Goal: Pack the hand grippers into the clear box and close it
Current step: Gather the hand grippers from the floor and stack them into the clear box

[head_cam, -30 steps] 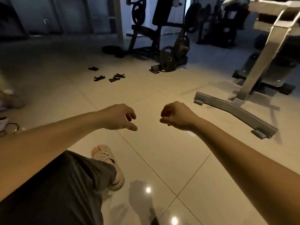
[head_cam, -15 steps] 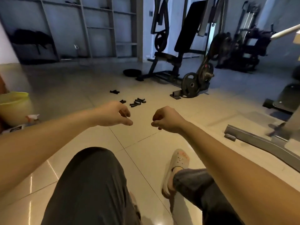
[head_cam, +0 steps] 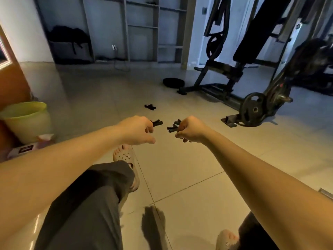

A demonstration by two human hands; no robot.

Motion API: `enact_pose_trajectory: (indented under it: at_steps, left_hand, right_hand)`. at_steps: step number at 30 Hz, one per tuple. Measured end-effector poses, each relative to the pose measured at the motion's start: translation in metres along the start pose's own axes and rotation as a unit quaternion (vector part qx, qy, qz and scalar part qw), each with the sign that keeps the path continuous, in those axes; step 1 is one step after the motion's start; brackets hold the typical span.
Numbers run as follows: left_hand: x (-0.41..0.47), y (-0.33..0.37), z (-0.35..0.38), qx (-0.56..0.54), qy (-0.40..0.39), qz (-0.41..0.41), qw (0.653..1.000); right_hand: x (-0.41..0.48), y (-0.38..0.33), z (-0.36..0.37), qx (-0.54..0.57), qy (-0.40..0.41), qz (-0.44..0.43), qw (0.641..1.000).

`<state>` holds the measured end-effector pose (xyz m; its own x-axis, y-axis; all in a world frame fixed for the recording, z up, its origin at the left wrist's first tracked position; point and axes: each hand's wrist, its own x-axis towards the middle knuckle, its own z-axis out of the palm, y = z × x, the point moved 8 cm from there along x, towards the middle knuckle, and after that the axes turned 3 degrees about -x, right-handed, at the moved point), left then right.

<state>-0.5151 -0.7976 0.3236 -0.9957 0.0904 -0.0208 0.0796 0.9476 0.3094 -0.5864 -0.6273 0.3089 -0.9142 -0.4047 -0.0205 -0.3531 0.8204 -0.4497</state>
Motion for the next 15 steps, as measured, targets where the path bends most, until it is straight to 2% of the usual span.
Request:
enact_pose_trajectory:
  at_steps: [6, 11, 15]
  left_hand:
    - [0.120, -0.104, -0.011, 0.023, 0.020, -0.059, 0.998]
    - [0.234, -0.167, 0.004, -0.006, -0.007, -0.095, 0.995]
    - [0.327, -0.209, 0.029, -0.035, -0.034, -0.123, 0.991]
  right_hand:
    - [0.152, 0.025, 0.020, -0.033, -0.024, 0.049, 0.998]
    - [0.257, 0.067, 0.046, -0.034, -0.025, 0.075, 0.996]
    - [0.340, 0.109, 0.075, -0.038, -0.056, 0.086, 0.994]
